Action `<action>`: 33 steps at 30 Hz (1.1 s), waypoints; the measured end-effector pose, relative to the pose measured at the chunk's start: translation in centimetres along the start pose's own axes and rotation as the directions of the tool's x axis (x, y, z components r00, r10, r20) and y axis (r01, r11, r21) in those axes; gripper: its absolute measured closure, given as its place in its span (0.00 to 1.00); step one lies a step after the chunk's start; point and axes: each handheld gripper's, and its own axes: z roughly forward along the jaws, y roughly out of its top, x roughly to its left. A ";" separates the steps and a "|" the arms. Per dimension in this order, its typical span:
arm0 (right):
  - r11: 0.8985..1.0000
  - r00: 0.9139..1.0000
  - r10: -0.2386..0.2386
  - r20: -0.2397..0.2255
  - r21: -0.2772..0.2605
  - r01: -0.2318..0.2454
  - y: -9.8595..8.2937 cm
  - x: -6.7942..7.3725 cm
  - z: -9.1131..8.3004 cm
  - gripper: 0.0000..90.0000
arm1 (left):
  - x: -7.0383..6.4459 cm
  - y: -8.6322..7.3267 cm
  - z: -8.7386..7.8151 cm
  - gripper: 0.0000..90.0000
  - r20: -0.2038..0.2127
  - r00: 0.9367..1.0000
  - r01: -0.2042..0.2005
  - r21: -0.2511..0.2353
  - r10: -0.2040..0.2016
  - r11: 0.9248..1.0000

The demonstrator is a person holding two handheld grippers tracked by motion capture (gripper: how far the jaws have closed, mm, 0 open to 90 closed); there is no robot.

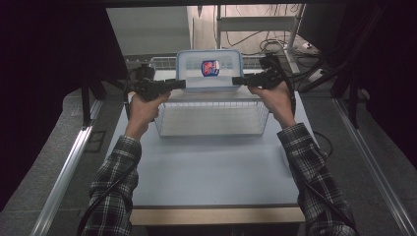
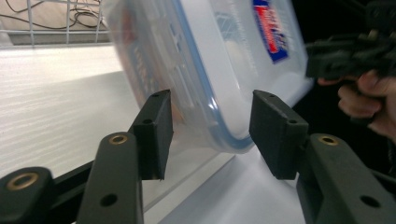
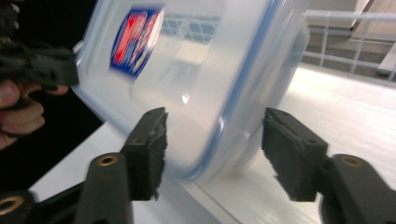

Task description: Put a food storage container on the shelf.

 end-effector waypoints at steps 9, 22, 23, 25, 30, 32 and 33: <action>0.999 0.999 0.024 0.047 -0.048 -0.022 0.4 -0.2 -0.1 0.57 | 0.1 0.6 0.3 0.48 -0.050 0.999 -0.011 -0.019 0.010 1.000; 0.998 0.996 -0.001 0.091 -0.060 0.006 1.2 1.0 -0.1 0.73 | 0.5 2.0 -0.2 0.61 -0.114 0.993 -0.019 -0.032 0.015 0.999; 0.998 0.995 -0.017 0.100 -0.055 0.022 1.2 1.2 -0.1 0.74 | 0.5 2.0 -0.2 0.61 -0.114 0.993 -0.019 -0.032 0.015 0.999; 0.998 0.994 -0.026 0.106 -0.049 0.031 1.2 1.3 -0.2 0.74 | 0.5 1.9 -0.3 0.61 -0.112 0.994 -0.013 -0.036 0.009 0.999; 0.999 0.995 -0.016 0.098 -0.041 0.020 1.1 1.1 -0.6 0.74 | -0.2 1.6 -0.4 0.61 -0.113 0.994 -0.012 -0.029 0.008 1.000; 0.999 0.996 -0.009 0.094 -0.042 0.013 1.1 1.0 -0.6 0.74 | -0.3 1.6 -0.4 0.61 -0.114 0.993 -0.013 -0.028 0.009 1.000; 0.999 0.996 -0.006 0.089 -0.045 0.010 1.0 0.9 -0.7 0.73 | -0.4 1.6 -0.4 0.61 -0.117 0.993 -0.017 -0.025 0.014 1.000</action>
